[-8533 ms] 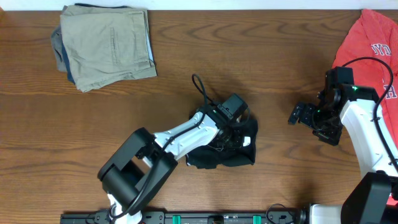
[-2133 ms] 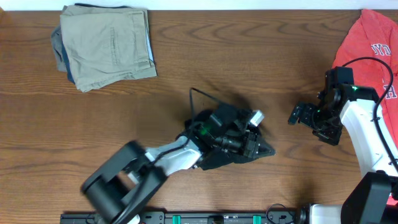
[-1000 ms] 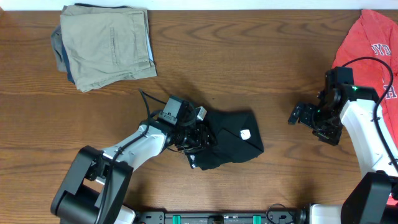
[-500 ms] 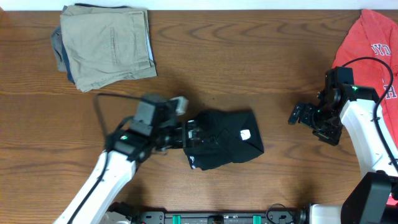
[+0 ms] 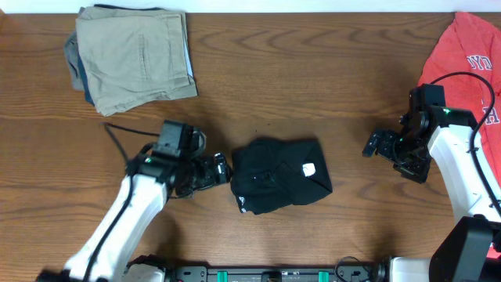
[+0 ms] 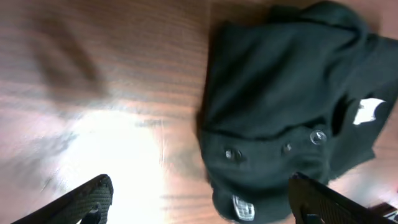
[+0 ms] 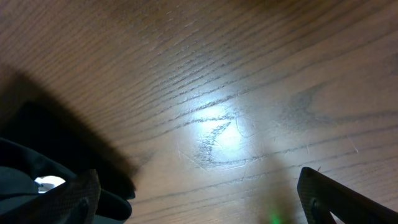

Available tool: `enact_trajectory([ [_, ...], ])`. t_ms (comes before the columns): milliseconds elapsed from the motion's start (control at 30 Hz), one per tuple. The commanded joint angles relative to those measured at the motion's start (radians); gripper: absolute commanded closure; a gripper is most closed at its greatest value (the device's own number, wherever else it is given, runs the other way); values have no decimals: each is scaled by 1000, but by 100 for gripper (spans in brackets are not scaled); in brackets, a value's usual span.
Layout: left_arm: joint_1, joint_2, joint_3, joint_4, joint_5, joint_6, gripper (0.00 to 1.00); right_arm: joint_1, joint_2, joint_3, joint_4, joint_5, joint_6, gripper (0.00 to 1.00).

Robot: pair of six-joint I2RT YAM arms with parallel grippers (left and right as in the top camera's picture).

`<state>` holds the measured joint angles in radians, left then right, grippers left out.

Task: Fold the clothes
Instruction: 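Grasp the folded black shirt bundle with the left gripper, then carry the black bundle with the left gripper onto the khaki pants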

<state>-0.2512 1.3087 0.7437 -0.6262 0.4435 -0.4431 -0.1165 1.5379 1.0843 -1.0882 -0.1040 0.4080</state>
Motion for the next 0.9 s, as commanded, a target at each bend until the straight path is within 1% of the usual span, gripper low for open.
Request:
enact_trajectory([
  [0,3,109,-7,50,81,32,9,-1,-3,7,0,-1,-13,2],
  [67,3,183,-7,105,149,33,10,-1,-3,7,0,-1,-13,1],
  [167,3,287,-7,192,261,68,9,-1,-3,7,0,-1,-13,1],
  [267,3,360,-7,244,341,87,10,-1,-3,7,0,-1,-13,1],
  [467,3,436,-7,278,360,95,10,-1,-3,7,0,-1,-13,1],
  [500,3,439,-7,284,360,95,11,-1,-3,7,0,-1,-13,1],
  [567,0,441,-7,302,357,94,23,-1,-3,7,0,-1,-13,1],
  [733,-8,441,-5,349,336,92,73,-1,-3,7,0,-1,-13,1],
  [767,-8,441,-1,346,312,86,81,-1,-3,7,0,-1,-13,1],
  [800,-7,441,5,336,292,87,87,-1,-3,7,0,-1,-13,1],
  [867,-7,441,31,297,245,89,89,-1,-3,7,0,-1,-13,1],
])
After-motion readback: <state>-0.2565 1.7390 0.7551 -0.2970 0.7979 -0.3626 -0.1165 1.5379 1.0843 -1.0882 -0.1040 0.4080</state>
